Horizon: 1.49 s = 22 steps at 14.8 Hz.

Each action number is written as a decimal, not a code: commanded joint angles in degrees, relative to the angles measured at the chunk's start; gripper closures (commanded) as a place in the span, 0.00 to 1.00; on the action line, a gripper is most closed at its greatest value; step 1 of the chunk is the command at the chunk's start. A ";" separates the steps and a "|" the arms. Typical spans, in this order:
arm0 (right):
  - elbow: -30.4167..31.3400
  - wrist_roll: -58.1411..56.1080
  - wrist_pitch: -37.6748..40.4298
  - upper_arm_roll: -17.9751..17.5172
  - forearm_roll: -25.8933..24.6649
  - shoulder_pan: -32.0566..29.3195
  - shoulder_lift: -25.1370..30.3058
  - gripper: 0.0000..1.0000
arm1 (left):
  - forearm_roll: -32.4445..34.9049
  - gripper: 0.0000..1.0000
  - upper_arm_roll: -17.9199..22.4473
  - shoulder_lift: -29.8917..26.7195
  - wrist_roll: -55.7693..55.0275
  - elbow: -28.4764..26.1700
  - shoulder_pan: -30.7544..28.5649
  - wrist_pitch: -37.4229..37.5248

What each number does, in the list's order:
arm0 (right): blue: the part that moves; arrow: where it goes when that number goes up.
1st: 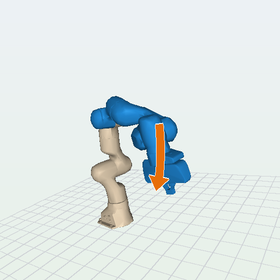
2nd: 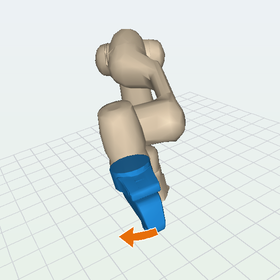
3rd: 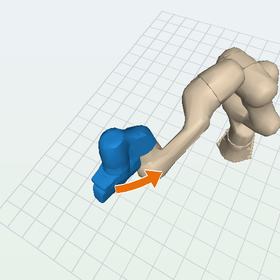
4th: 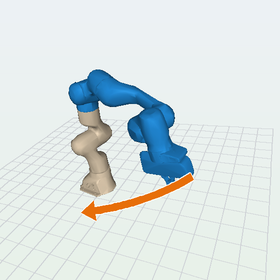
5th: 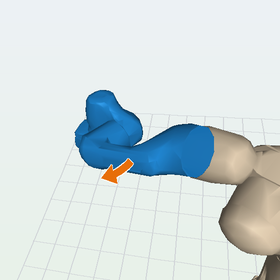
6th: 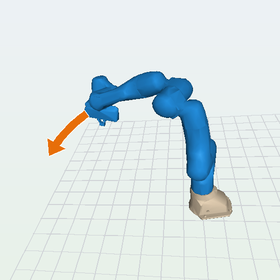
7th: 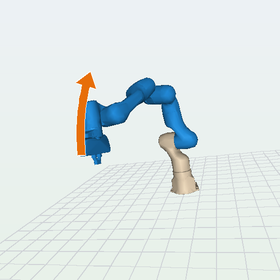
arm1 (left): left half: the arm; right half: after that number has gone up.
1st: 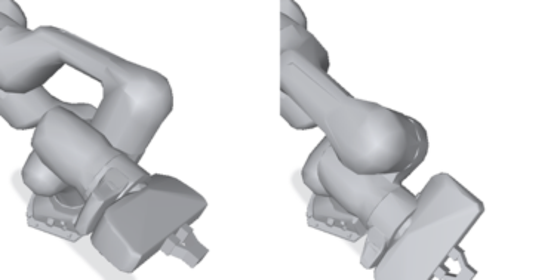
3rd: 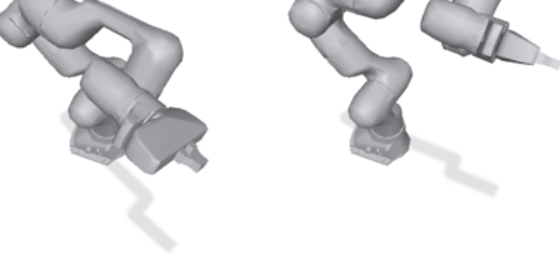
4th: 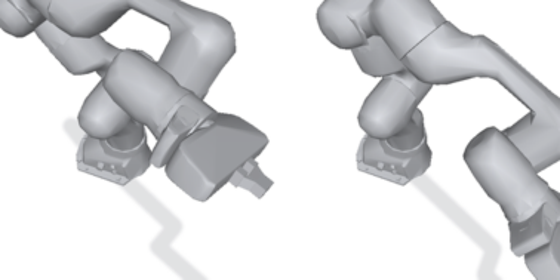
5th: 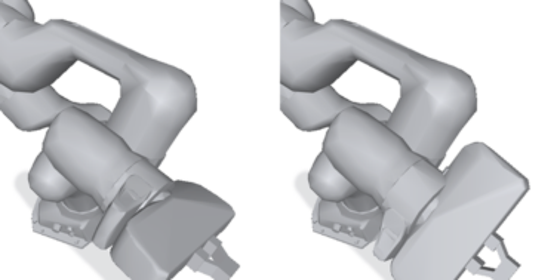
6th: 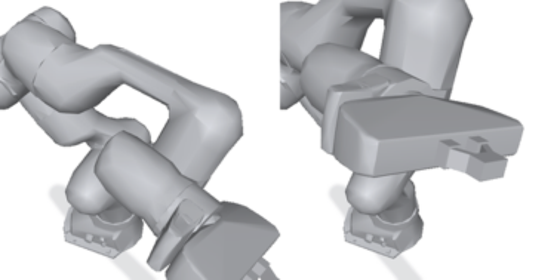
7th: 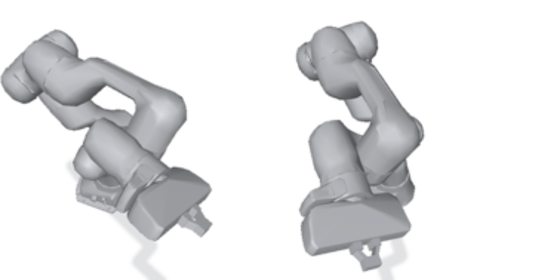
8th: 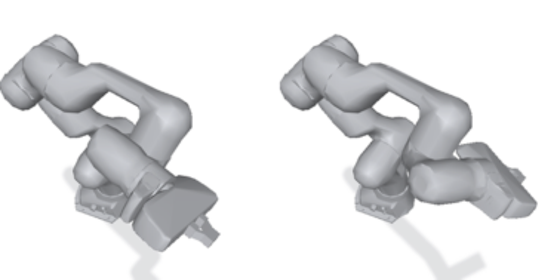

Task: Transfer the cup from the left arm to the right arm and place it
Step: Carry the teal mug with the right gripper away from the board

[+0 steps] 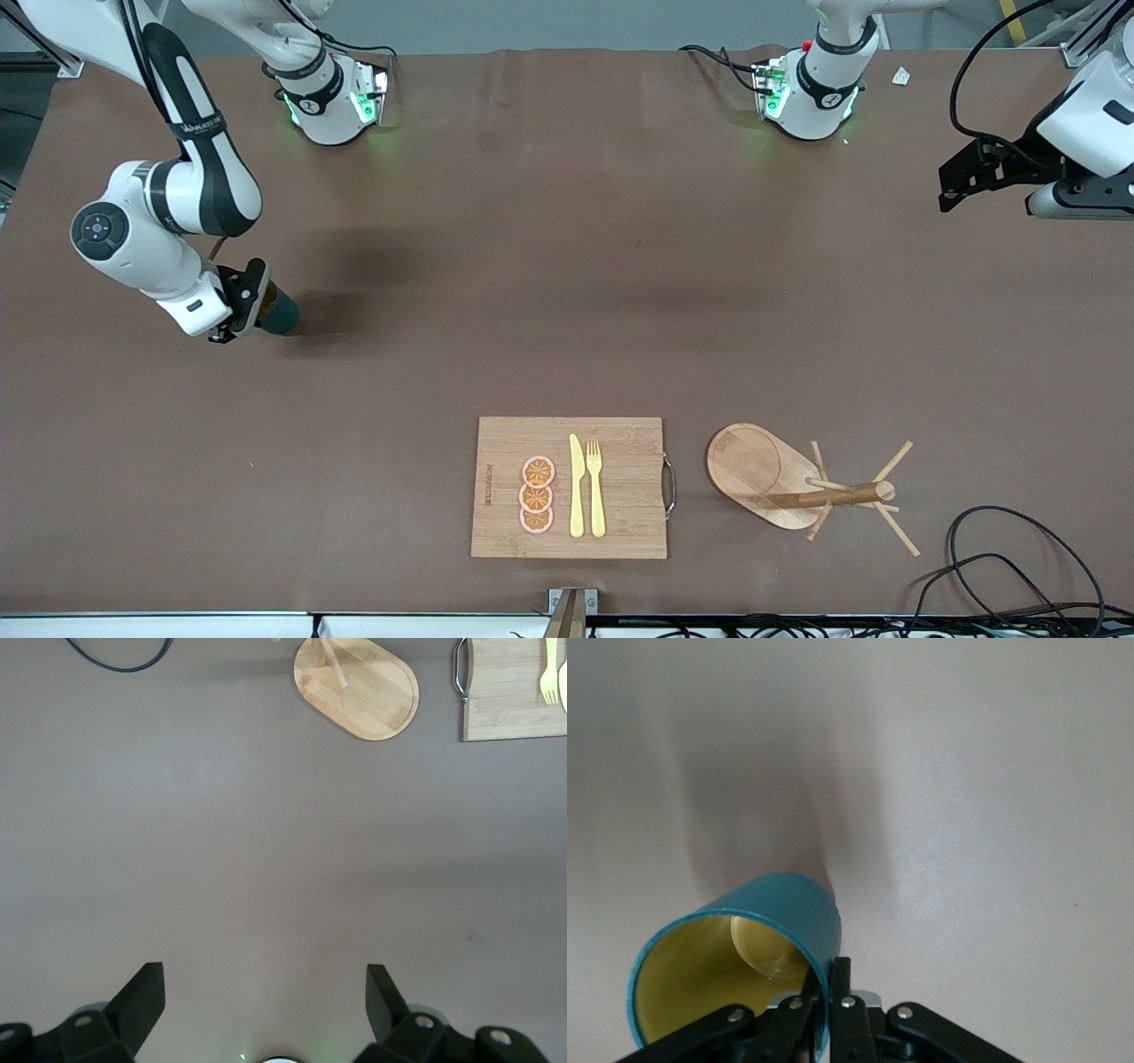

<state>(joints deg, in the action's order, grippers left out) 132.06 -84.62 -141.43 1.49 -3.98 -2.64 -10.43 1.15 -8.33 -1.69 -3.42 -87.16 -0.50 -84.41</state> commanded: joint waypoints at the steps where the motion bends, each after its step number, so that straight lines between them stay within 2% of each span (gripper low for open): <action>1: -0.84 -1.95 -0.87 -0.79 -4.27 -0.78 -0.29 1.00 | -0.44 0.00 -0.19 0.11 -0.10 0.41 -0.20 -0.05; 13: -0.84 -2.92 -3.77 -1.22 -3.58 -4.12 -3.55 0.99 | -0.36 0.00 -0.19 0.11 -0.01 0.50 -0.20 -0.05; 14: -0.84 -2.75 -3.68 -1.31 -3.14 -4.21 -3.55 0.91 | -0.36 0.00 -0.19 0.11 -0.01 0.50 -0.29 -0.05; 17: -0.84 -3.88 -3.77 -1.31 1.78 -4.39 -3.72 0.39 | -0.27 0.00 -0.19 0.11 -0.01 0.50 -0.29 -0.05; 18: -0.84 -5.63 -3.77 -1.49 1.87 -4.30 -3.72 0.00 | -0.27 0.00 -0.19 0.11 -0.09 0.50 -0.20 -0.05; 20: -0.84 -6.52 -3.68 -1.66 4.49 -4.12 -3.55 0.00 | -0.27 0.00 -0.19 0.11 -0.01 0.50 -0.20 -0.05; 22: -1.19 -6.70 -3.68 -1.66 4.86 -4.21 -3.37 0.00 | -0.27 0.00 -0.19 0.11 -0.01 0.50 -0.38 -0.05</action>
<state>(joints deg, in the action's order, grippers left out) 131.12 -89.36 -144.73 0.92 -0.62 -5.53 -13.98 1.15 -8.33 -1.69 -3.42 -87.16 -0.53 -84.41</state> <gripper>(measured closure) 0.396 0.000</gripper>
